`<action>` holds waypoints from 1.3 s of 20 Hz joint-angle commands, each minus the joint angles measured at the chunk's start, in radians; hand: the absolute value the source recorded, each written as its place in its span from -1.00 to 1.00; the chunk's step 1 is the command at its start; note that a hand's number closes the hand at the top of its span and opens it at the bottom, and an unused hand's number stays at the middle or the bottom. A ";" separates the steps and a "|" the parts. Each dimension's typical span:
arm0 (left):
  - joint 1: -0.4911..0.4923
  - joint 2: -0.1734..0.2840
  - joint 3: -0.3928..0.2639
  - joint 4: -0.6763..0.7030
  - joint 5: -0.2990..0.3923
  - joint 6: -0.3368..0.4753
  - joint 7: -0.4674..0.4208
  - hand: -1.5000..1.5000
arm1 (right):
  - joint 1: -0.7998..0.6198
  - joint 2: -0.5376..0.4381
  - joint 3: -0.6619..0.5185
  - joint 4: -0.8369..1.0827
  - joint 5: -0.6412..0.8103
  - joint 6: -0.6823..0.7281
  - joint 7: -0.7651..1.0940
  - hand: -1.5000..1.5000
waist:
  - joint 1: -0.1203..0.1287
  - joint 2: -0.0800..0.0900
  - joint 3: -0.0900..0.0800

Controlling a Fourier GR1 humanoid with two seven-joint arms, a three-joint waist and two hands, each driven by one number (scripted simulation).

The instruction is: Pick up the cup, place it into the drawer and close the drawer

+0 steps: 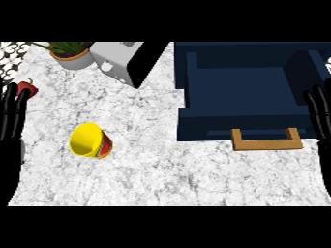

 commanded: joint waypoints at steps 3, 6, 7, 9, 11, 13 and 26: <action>-0.056 0.105 -0.068 0.056 0.243 -0.293 -0.015 -1.00 | -0.004 0.013 -0.017 0.013 -0.031 0.005 -0.028 -1.00 | 0.000 -0.037 -0.006; -0.087 0.175 -0.148 0.082 0.383 -0.515 -0.066 -1.00 | -0.048 0.027 0.012 0.017 -0.012 -0.003 -0.038 -1.00 | -0.021 -0.026 -0.012; -0.022 0.151 -0.164 0.174 0.467 -0.501 0.056 -1.00 | -0.021 -0.010 0.062 0.044 -0.034 0.067 0.034 -1.00 | -0.011 -0.016 -0.010; -0.029 0.222 -0.099 0.257 0.592 -0.602 0.053 -1.00 | -0.035 -0.007 0.060 0.034 -0.039 0.058 0.066 -1.00 | -0.004 -0.022 -0.010; -0.099 0.289 -0.046 0.348 0.704 -0.686 0.072 -1.00 | -0.073 0.008 0.070 0.054 -0.037 0.040 0.111 -1.00 | 0.002 -0.026 -0.008; -0.160 0.355 0.002 0.454 0.803 -0.751 0.104 -1.00 | -0.064 -0.018 0.050 0.083 -0.049 0.076 0.073 -1.00 | 0.002 -0.031 -0.005; -0.389 0.292 0.087 1.072 0.323 -0.992 -0.191 -1.00 | -0.221 -0.006 -0.015 0.193 -0.052 0.070 0.077 -1.00 | 0.006 -0.034 -0.006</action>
